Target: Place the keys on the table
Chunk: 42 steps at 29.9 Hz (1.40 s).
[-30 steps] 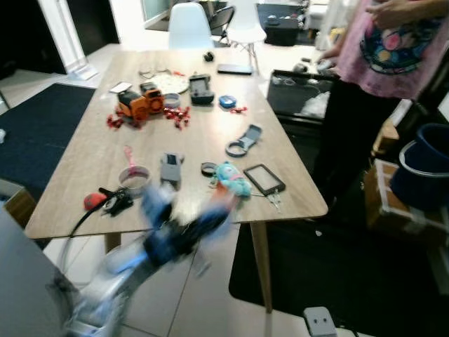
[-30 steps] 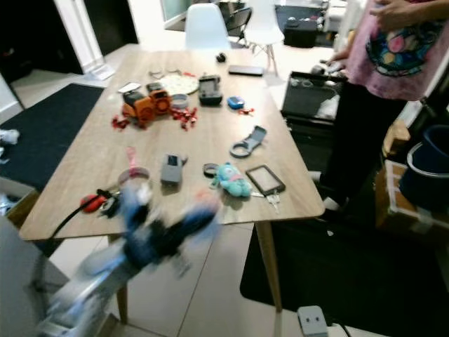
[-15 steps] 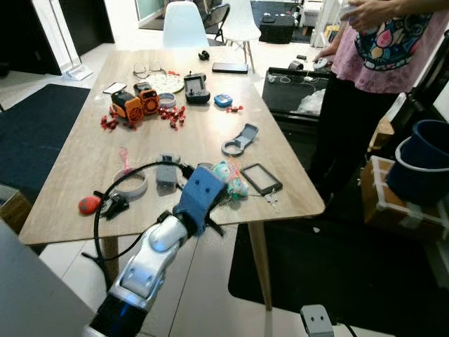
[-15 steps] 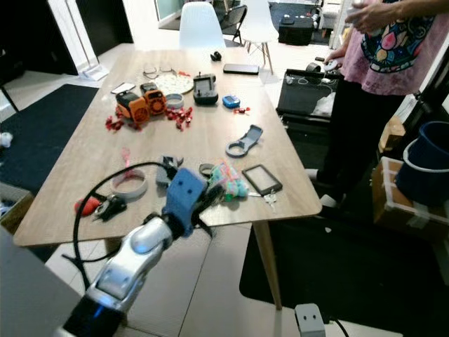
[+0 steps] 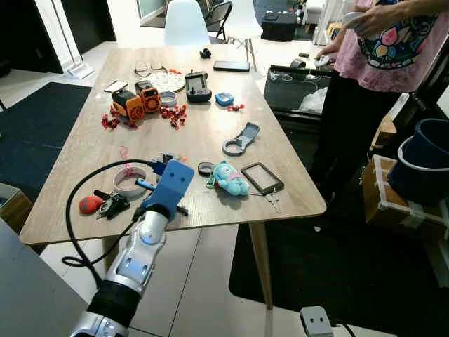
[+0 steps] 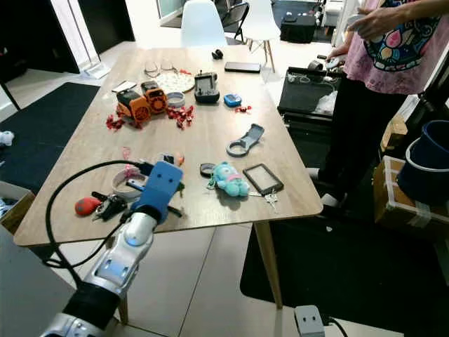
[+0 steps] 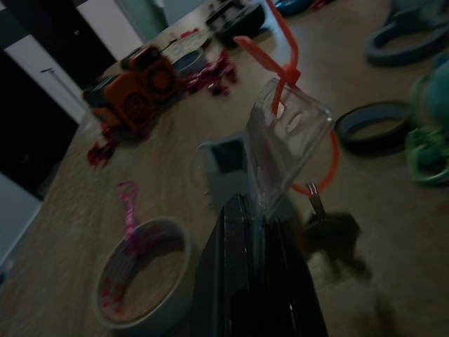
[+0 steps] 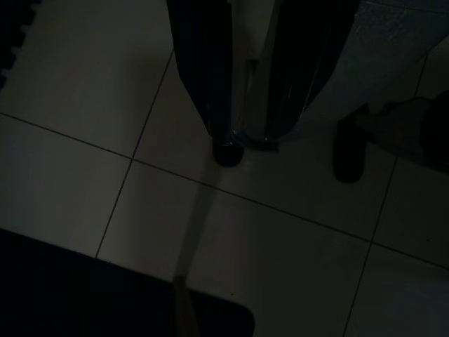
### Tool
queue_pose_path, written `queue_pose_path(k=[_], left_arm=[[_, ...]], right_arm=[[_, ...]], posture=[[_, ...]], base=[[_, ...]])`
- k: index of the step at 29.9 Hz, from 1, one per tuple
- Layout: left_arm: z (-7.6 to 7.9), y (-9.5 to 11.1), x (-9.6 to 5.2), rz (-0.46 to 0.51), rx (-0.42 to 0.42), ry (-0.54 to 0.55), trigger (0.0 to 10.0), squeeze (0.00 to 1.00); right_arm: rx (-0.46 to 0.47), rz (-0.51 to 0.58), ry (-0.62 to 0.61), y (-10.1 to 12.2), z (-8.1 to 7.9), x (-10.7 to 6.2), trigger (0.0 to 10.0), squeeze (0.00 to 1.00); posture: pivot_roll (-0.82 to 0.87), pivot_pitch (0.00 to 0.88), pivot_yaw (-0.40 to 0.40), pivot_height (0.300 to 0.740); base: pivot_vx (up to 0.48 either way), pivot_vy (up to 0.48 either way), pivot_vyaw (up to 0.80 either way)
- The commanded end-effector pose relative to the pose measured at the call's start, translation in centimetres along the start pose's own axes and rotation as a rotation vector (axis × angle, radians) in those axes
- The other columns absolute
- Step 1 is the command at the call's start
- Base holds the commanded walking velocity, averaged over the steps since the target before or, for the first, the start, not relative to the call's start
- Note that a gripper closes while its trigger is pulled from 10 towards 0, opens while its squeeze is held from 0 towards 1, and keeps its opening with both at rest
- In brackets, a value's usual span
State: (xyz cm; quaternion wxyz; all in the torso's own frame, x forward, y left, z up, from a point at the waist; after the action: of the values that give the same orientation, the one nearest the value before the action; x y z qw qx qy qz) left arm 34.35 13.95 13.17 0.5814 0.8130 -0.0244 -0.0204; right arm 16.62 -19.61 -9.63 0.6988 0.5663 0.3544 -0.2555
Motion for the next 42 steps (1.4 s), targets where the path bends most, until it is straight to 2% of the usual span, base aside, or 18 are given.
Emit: queue_pose_path(k=[1, 9, 10, 25, 27, 29, 30, 31, 32, 34, 35, 37, 39, 41, 42], left_arm=[[-0.8, 0.1, 0.1, 0.016, 0.027, 0.018, 10.0, 0.00], [-0.4, 0.3, 0.2, 0.033, -0.013, 0.008, 10.0, 0.02], [-0.2, 0.3, 0.3, 0.037, -0.023, 0.001, 10.0, 1.00], [-0.5, 0.6, 0.4, 0.066, -0.027, -0.003, 10.0, 1.00], [-0.7, 0.7, 0.3, 0.089, -0.071, -0.034, 10.0, 1.00], [-0.5, 1.2, -0.1, 0.129, -0.186, -0.131, 10.0, 1.00], [-0.5, 1.2, -0.1, 0.129, -0.186, -0.131, 10.0, 1.00], [-0.4, 1.4, -0.2, 0.146, -0.224, -0.164, 10.0, 1.00], [-0.6, 1.4, -0.5, 0.155, -0.277, -0.201, 10.0, 0.76], [-0.8, 1.4, -0.7, 0.160, -0.307, -0.222, 10.0, 0.76], [-1.9, 0.7, -1.4, 0.156, -0.378, -0.290, 10.0, 0.00], [-2.4, 0.3, -1.7, 0.150, -0.398, -0.314, 10.0, 0.00], [-3.3, -1.2, -3.1, 0.110, -0.494, -0.403, 10.0, 0.00], [-3.5, -1.7, -3.6, 0.101, -0.524, -0.436, 10.0, 0.00], [-3.6, -2.8, -4.3, 0.050, -0.554, -0.460, 10.0, 0.00]], right_arm=[[0.014, -0.014, -0.004, -0.4, 0.0, -0.1, 10.0, 0.00], [0.011, -0.016, -0.005, -0.4, 0.1, -0.1, 10.0, 0.00], [0.011, -0.016, -0.005, -0.4, 0.2, -0.1, 10.0, 0.00], [0.011, -0.015, -0.005, -0.4, 0.2, -0.1, 10.0, 0.00], [0.012, -0.014, -0.005, -0.4, 0.2, -0.1, 10.0, 0.00], [0.012, -0.013, -0.006, -0.4, 0.2, -0.1, 10.0, 0.00], [0.012, -0.013, -0.006, -0.4, 0.2, -0.1, 10.0, 0.00], [0.012, -0.013, -0.006, -0.4, 0.2, -0.1, 10.0, 0.00], [0.012, -0.013, -0.006, -0.4, 0.2, -0.1, 10.0, 0.00], [0.012, -0.013, -0.006, -0.3, 0.2, -0.1, 10.0, 0.00], [0.011, -0.014, -0.007, -0.4, 0.3, -0.1, 10.0, 0.00], [0.011, -0.014, -0.008, -0.4, 0.3, -0.1, 10.0, 0.00], [0.011, -0.016, -0.010, -0.5, 0.4, -0.2, 10.0, 0.00], [0.011, -0.017, -0.010, -0.5, 0.4, -0.2, 10.0, 0.00], [0.011, -0.018, -0.011, -0.6, 0.4, -0.2, 10.0, 0.00]], posture=[[0.06, 0.070, 0.018, 0.740], [0.06, 0.069, 0.015, 0.740], [0.06, 0.069, 0.015, 0.740], [0.06, 0.066, 0.016, 0.740], [0.06, 0.066, 0.015, 0.740], [0.06, 0.066, 0.014, 0.740], [0.06, 0.066, 0.014, 0.740], [0.06, 0.066, 0.014, 0.740], [0.06, 0.066, 0.013, 0.740], [0.06, 0.066, 0.013, 0.740], [0.05, 0.066, 0.015, 0.740], [0.05, 0.066, 0.015, 0.740], [0.05, 0.063, 0.014, 0.740], [0.05, 0.063, 0.014, 0.740], [0.05, 0.057, 0.013, 0.740]], base=[[0.000, 0.000, 0.00], [0.000, 0.000, 0.00], [0.000, 0.000, 0.00], [0.000, 0.000, 0.00], [0.000, 0.000, 0.00], [0.000, 0.000, 0.00], [0.000, 0.000, 0.00], [0.000, 0.000, 0.00], [0.000, 0.000, 0.00], [0.000, 0.000, 0.00], [0.000, 0.000, 0.00], [0.000, 0.000, 0.00], [0.000, 0.000, 0.00], [0.000, 0.000, 0.00], [0.000, 0.000, 0.00]])
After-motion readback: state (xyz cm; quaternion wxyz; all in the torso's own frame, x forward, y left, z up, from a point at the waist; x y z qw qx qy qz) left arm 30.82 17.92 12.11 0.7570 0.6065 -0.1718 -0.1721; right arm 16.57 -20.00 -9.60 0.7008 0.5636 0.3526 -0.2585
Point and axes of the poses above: a point about 5 cm out from each wrist's last joint towards the gripper, its own x axis pointing out of the wrist towards the gripper, its own y axis along the axis of the wrist's last joint, z = x × y, the point moved 1 cm from there along x, pointing out of the wrist towards the gripper, and after that the axes turned 10 degrees about -x, right-handed, at the moved point
